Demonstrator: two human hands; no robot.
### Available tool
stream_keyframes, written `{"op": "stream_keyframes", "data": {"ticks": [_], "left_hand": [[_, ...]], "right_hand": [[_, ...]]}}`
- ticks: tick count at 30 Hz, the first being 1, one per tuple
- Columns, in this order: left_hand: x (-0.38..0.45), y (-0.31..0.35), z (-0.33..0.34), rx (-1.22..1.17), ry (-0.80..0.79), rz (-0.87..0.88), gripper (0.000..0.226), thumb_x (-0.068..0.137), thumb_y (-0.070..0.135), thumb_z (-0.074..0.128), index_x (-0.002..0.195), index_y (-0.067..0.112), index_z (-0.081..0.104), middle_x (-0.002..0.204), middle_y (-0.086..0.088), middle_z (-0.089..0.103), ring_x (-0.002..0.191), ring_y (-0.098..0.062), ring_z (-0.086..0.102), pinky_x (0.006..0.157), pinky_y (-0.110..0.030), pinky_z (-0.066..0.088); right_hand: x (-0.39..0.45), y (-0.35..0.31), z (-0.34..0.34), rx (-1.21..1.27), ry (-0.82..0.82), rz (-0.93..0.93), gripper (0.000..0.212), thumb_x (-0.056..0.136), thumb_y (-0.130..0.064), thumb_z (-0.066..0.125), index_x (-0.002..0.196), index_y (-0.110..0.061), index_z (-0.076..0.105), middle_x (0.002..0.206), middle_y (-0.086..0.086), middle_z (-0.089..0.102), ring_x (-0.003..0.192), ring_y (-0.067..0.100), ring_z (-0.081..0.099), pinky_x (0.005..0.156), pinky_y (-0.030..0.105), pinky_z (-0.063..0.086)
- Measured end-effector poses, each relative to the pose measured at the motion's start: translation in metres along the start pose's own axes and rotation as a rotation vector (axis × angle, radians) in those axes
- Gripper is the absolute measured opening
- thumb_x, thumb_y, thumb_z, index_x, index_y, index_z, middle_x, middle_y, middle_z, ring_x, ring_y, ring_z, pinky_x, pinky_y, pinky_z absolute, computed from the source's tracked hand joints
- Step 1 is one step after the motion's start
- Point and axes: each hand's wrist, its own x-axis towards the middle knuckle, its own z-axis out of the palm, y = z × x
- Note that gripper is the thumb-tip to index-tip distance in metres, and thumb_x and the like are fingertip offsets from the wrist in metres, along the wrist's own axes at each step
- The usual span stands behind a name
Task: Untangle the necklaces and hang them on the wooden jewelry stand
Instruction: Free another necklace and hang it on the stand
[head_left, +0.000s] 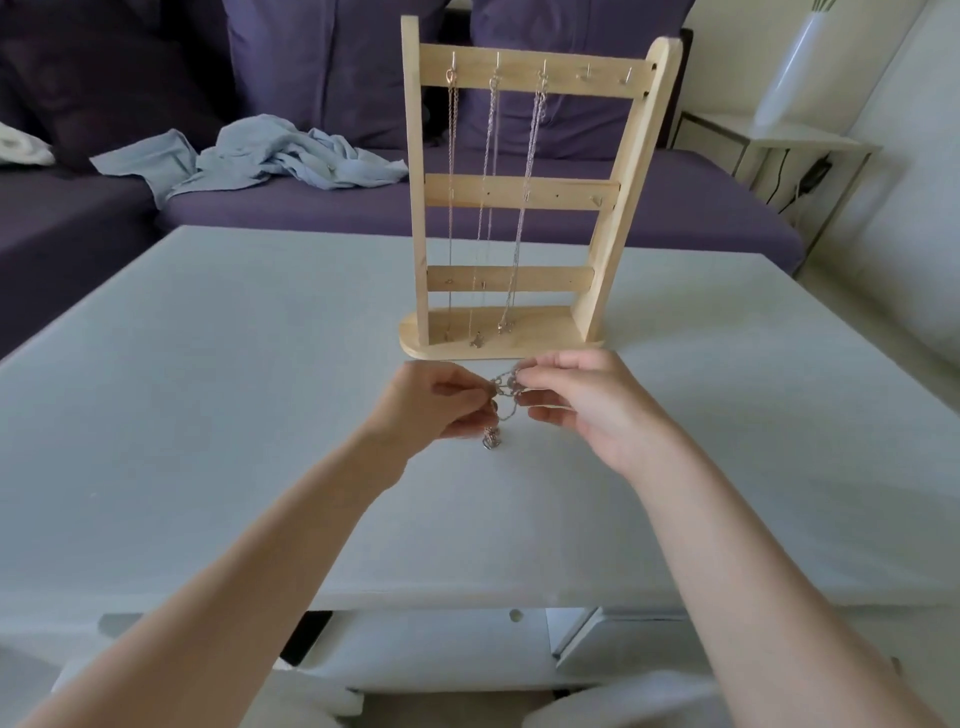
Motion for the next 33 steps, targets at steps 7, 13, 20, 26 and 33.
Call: {"op": "stream_keyframes", "data": {"ticks": [7, 13, 20, 26, 33], "left_hand": [[0.003, 0.005, 0.006, 0.009, 0.060, 0.004, 0.015, 0.090, 0.002, 0.056, 0.080, 0.008, 0.065, 0.083, -0.006, 0.068, 0.076, -0.012, 0.067, 0.076, -0.021, 0.055], [0.005, 0.005, 0.006, -0.074, 0.016, -0.032, 0.014, 0.091, 0.001, 0.056, 0.101, 0.002, 0.065, 0.087, -0.008, 0.067, 0.077, -0.014, 0.064, 0.077, -0.019, 0.056], [0.010, 0.007, 0.008, -0.049, 0.007, -0.048, 0.008, 0.088, 0.004, 0.062, 0.093, 0.007, 0.068, 0.084, -0.005, 0.066, 0.072, -0.008, 0.062, 0.071, -0.011, 0.053], [0.018, 0.014, 0.016, -0.168, 0.034, -0.024, 0.012, 0.090, 0.002, 0.056, 0.086, 0.008, 0.065, 0.073, -0.001, 0.061, 0.063, -0.005, 0.058, 0.067, -0.011, 0.051], [0.023, 0.022, 0.017, -0.239, -0.001, -0.029, 0.014, 0.094, 0.007, 0.053, 0.087, 0.015, 0.061, 0.080, 0.003, 0.061, 0.076, -0.009, 0.062, 0.090, -0.024, 0.047]], "right_hand": [[0.003, -0.003, 0.001, 0.088, 0.013, 0.025, 0.018, 0.086, 0.003, 0.057, 0.071, -0.006, 0.062, 0.063, 0.003, 0.060, 0.054, 0.012, 0.052, 0.051, 0.017, 0.046], [0.004, 0.003, 0.012, -0.023, -0.037, 0.009, 0.011, 0.086, -0.004, 0.062, 0.077, -0.009, 0.064, 0.065, 0.003, 0.059, 0.053, 0.010, 0.051, 0.050, 0.016, 0.045], [0.003, 0.008, 0.006, -0.083, 0.030, -0.062, 0.009, 0.087, -0.007, 0.063, 0.078, -0.010, 0.066, 0.063, 0.001, 0.062, 0.053, 0.009, 0.053, 0.052, 0.015, 0.045], [0.008, 0.003, 0.002, -0.042, 0.002, -0.084, 0.009, 0.086, -0.004, 0.063, 0.080, -0.010, 0.066, 0.071, 0.002, 0.066, 0.062, 0.009, 0.060, 0.056, 0.014, 0.047], [0.012, -0.003, -0.004, 0.161, -0.003, -0.041, 0.012, 0.087, 0.001, 0.061, 0.078, -0.007, 0.065, 0.060, -0.002, 0.062, 0.051, 0.006, 0.052, 0.051, 0.014, 0.045]]}}
